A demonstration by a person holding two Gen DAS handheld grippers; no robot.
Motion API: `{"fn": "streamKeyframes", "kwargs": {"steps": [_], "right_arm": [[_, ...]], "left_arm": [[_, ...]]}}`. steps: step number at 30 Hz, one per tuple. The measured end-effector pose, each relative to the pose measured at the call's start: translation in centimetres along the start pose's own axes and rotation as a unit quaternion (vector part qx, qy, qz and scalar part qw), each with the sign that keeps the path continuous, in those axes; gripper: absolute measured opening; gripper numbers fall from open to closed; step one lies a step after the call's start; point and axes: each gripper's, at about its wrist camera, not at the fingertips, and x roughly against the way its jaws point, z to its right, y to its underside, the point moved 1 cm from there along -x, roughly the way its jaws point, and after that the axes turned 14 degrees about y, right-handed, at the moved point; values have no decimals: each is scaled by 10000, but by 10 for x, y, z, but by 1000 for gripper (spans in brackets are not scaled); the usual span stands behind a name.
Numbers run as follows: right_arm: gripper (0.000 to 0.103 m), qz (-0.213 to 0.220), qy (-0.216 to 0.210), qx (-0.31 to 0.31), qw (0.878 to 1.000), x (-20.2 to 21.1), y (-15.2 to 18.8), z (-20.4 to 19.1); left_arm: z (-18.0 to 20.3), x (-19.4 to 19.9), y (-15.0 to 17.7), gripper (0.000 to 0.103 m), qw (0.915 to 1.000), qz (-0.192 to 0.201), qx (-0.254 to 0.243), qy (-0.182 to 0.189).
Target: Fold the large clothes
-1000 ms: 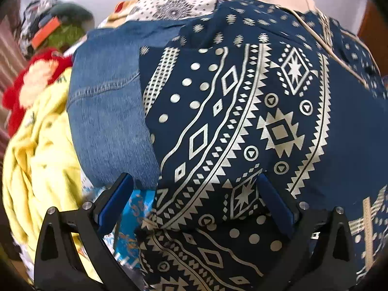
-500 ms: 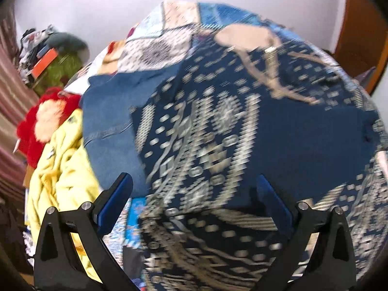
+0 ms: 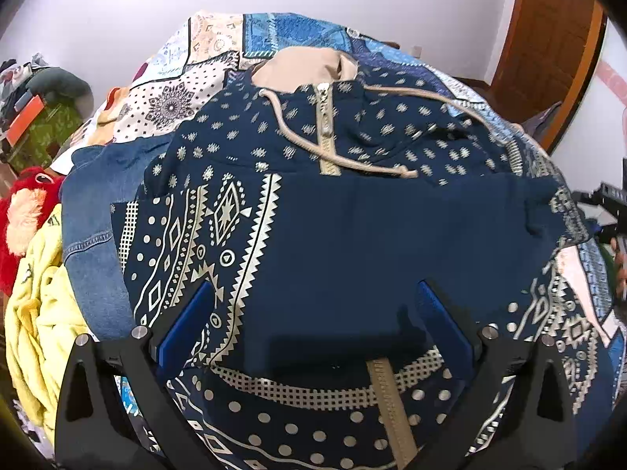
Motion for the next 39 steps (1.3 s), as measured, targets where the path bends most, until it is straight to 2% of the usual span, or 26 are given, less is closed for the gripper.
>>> {"fn": "streamKeyframes", "kwargs": {"steps": [2,4,6,7,10,14,17,22,26,30,34,37,38,39], "right_arm": [[64,217,277,-77,9993,-2,-7,-7],[40,386,536,71,9978,-1,-12,-18],[21,559,709,272,9955,5,-19,-27],[17,672,744,353,9943,12,-21,-31],[16,1269,593,410,9893,51,-24,-46],[15,1965,234,830,9767,116,-20,-92],[15,2204,-64,1319,9664,155,-8,-138],[15,2242,-528,2167,9487,189,30,-229],[15,1754,-866,2727,9420,173,76,-300],[15,997,-672,3286,9368,110,142,-348],[15,-139,-434,3250,9446,34,184,-352],[16,-867,103,3088,9471,-11,212,-335],[16,-952,161,3021,9484,-17,218,-329],[16,-808,60,2950,9521,-14,220,-324]], "left_arm": [[-4,-3,2,103,10000,-61,6,-72],[-8,-4,5,103,9998,-112,2,-171],[-12,-1,9,103,9997,-105,15,-234],[-13,3,10,103,9997,-78,24,-233],[-19,18,15,103,9997,42,12,-257],[-29,42,18,103,9993,261,177,-211],[-33,59,19,103,9983,474,321,-79],[-42,86,26,103,9967,748,305,-17],[-57,104,39,103,9958,856,318,-56],[-84,122,58,103,9946,909,466,-184],[-111,131,78,103,9933,866,734,-230],[-127,133,90,103,9922,803,903,-317],[-131,132,94,103,9918,780,956,-345],[-134,131,97,103,9913,748,1021,-373]]}}
